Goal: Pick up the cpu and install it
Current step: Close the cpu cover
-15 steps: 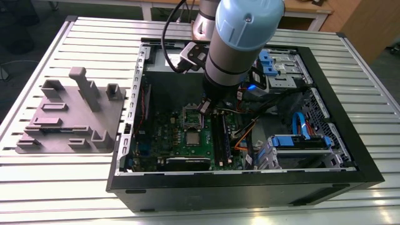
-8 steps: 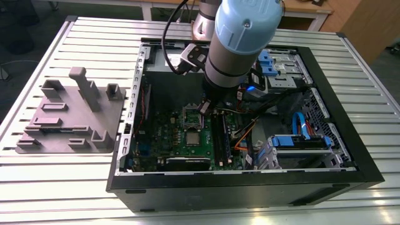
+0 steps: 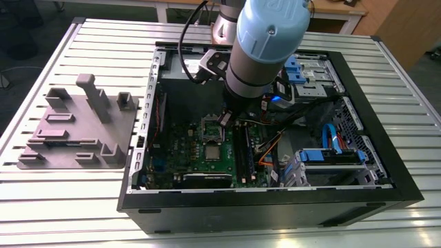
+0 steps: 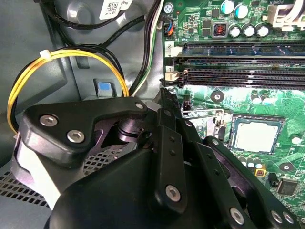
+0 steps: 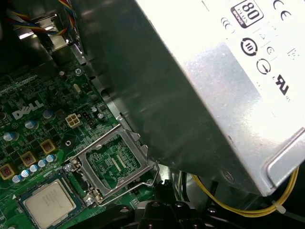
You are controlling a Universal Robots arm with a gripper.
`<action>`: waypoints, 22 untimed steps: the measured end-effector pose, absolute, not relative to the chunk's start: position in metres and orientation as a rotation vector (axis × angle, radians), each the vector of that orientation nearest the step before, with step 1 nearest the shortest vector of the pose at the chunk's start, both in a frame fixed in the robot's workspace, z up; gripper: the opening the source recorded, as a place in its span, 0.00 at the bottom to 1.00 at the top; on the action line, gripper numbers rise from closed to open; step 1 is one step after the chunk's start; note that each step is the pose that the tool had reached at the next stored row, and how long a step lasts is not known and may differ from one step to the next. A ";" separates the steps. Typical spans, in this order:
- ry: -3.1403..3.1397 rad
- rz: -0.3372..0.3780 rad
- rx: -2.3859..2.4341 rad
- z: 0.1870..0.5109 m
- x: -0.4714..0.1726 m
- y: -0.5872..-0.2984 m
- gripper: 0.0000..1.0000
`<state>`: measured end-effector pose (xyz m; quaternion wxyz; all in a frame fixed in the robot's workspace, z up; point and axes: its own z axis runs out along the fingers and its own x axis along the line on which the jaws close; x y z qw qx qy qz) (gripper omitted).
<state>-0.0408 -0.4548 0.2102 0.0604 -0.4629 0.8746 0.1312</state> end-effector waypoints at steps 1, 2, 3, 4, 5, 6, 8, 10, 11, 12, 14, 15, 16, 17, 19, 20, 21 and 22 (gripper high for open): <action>2.647 0.397 -1.401 0.210 -0.041 -0.455 0.10; 2.647 0.397 -1.401 0.210 -0.041 -0.455 0.10; 2.647 0.397 -1.401 0.210 -0.041 -0.455 0.10; 2.647 0.397 -1.401 0.210 -0.041 -0.455 0.10; 2.647 0.397 -1.401 0.210 -0.041 -0.455 0.10; 2.647 0.397 -1.401 0.210 -0.041 -0.455 0.10; 2.647 0.397 -1.401 0.210 -0.041 -0.455 0.10; 2.646 0.397 -1.401 0.210 -0.041 -0.454 0.10; 2.647 0.397 -1.401 0.209 -0.041 -0.453 0.10; 2.647 0.397 -1.401 0.209 -0.041 -0.452 0.10; 2.647 0.397 -1.401 0.208 -0.041 -0.450 0.10; 2.646 0.398 -1.401 0.207 -0.041 -0.449 0.10; 2.646 0.399 -1.401 0.206 -0.041 -0.448 0.10; 2.645 0.401 -1.400 0.204 -0.041 -0.448 0.10; 2.643 0.405 -1.399 0.202 -0.041 -0.447 0.10; 2.643 0.406 -1.399 0.201 -0.041 -0.447 0.10; 2.642 0.407 -1.398 0.200 -0.042 -0.447 0.10; 2.642 0.408 -1.398 0.200 -0.042 -0.447 0.10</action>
